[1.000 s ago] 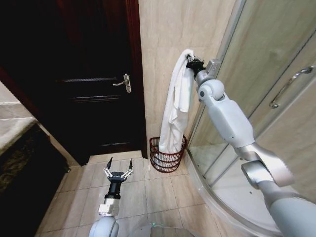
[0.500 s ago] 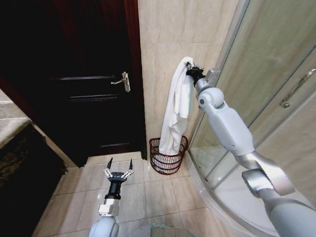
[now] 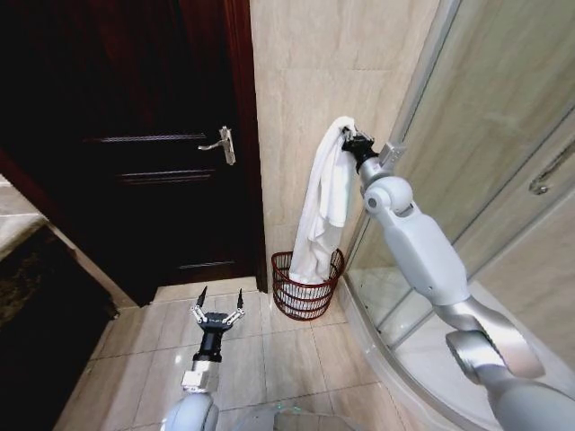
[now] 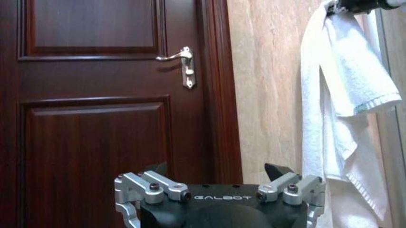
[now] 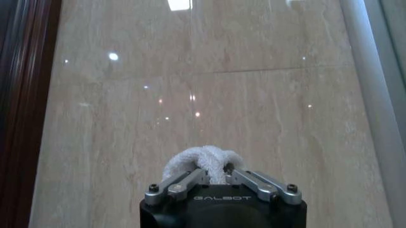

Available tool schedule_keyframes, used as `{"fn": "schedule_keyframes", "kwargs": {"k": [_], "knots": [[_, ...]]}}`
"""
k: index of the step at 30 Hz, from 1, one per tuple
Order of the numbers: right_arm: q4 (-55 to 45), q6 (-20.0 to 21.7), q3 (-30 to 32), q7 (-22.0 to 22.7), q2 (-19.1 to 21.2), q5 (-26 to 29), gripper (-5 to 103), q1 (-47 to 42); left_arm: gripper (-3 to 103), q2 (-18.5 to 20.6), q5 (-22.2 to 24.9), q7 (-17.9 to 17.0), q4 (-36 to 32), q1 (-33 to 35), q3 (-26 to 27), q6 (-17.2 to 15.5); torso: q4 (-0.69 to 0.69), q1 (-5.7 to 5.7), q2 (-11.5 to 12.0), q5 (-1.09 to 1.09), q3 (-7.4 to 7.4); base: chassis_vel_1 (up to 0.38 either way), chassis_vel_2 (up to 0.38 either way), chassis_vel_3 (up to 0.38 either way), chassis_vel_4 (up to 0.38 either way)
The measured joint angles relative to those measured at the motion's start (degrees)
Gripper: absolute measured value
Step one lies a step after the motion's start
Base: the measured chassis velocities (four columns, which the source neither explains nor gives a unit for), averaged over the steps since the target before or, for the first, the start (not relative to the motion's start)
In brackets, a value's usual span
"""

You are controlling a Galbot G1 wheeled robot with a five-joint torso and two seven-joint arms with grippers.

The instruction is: Discard the used towel into the hamper.

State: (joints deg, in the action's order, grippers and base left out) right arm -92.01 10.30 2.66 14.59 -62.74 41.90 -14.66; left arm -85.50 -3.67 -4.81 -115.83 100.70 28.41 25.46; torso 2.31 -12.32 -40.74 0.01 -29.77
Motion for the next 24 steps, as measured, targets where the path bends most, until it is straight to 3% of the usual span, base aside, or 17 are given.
{"fn": "schedule_keyframes", "kwargs": {"k": [11, 24], "knots": [[-0.4, -0.4, 0.1, 1.0, 0.1, -0.2, 5, -3.3, 100, 0.7, 0.9, -0.4, 0.7, -0.2, -0.6, 0.4, 0.0, 0.02, 0.1, 0.0, 0.03, 0.0, 0.0, 0.0, 0.0], [-1.6, -1.4, -0.2, 0.3, 0.9, -2.7, 5, -7.8, 100, -1.8, 1.1, -1.5, 0.4, -2.5, -0.5, 1.0, 0.0, -0.11, -0.3, -0.01, -0.14, 0.0, 0.0, 0.0, 0.0]]}}
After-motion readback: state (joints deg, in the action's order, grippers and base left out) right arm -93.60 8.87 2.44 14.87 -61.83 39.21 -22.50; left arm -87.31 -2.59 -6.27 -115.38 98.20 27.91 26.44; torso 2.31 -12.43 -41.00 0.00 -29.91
